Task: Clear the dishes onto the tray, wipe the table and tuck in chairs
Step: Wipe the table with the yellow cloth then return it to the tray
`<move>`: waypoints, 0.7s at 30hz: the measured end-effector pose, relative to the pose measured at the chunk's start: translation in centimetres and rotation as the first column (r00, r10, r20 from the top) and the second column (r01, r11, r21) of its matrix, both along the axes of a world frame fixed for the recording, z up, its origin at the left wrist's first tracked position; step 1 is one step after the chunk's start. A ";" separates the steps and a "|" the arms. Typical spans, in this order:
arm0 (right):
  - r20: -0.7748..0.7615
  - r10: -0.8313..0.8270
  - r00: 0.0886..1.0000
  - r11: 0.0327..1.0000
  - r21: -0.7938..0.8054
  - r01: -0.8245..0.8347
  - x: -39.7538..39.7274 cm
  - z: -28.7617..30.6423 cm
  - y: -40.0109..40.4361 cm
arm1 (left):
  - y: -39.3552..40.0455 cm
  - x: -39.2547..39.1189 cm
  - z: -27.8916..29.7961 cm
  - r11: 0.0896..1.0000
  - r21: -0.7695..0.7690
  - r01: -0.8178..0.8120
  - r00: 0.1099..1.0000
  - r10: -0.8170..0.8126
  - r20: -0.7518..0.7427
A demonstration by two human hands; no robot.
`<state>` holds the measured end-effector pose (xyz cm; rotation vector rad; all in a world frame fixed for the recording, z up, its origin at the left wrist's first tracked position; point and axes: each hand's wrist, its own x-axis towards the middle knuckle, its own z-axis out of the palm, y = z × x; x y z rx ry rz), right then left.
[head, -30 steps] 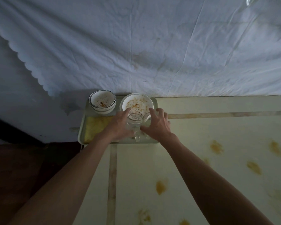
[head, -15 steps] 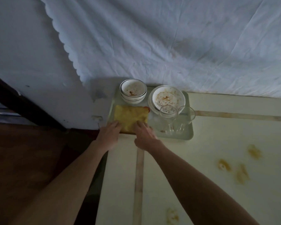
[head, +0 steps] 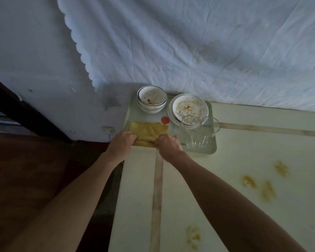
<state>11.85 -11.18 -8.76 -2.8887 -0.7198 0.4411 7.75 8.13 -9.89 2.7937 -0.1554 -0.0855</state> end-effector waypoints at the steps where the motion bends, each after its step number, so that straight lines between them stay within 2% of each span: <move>1: 0.008 -0.020 1.000 0.999 0.030 0.020 -0.2 0.2 -0.2 | -0.1 -0.1 0.4 1.000 -0.011 -0.013 1.000 0.014 0.016; 7: 0.188 -0.082 0.979 0.935 0.354 0.011 -2.5 3.7 -3.4 | -1.8 -2.4 4.7 0.989 -0.138 -0.056 0.986 0.077 0.149; 9: 0.180 -0.033 0.983 0.925 0.377 -0.038 -5.1 4.9 -5.0 | -2.5 -4.5 5.7 0.990 -0.136 -0.026 0.990 0.045 0.136; 11: 0.148 0.066 0.987 0.936 0.333 -0.113 -8.3 4.8 -6.5 | -3.0 -7.3 5.6 0.993 -0.112 0.029 0.998 -0.023 0.056; 13: 0.003 0.200 0.980 0.954 0.228 -0.195 -12.6 4.0 -8.2 | -4.2 -11.7 5.0 0.993 -0.102 0.061 0.989 -0.074 -0.126; 15: -0.167 0.298 0.940 0.954 0.088 -0.287 -16.2 3.2 -9.5 | -5.1 -15.4 4.5 0.991 -0.117 0.064 0.926 -0.102 -0.364; 17: -0.241 0.301 0.923 0.953 0.086 -0.289 -19.2 2.2 -10.2 | -5.6 -18.8 4.1 0.990 -0.141 -0.010 0.845 -0.067 -0.531; 19: -0.219 0.246 0.944 0.958 0.205 -0.202 -21.1 1.3 -10.2 | -6.0 -21.5 3.4 0.993 -0.096 -0.069 0.842 0.006 -0.540; 21: -0.171 0.237 0.956 0.940 0.290 -0.181 -21.8 0.4 -9.0 | -6.6 -23.6 2.5 0.997 0.013 -0.081 0.867 0.076 -0.493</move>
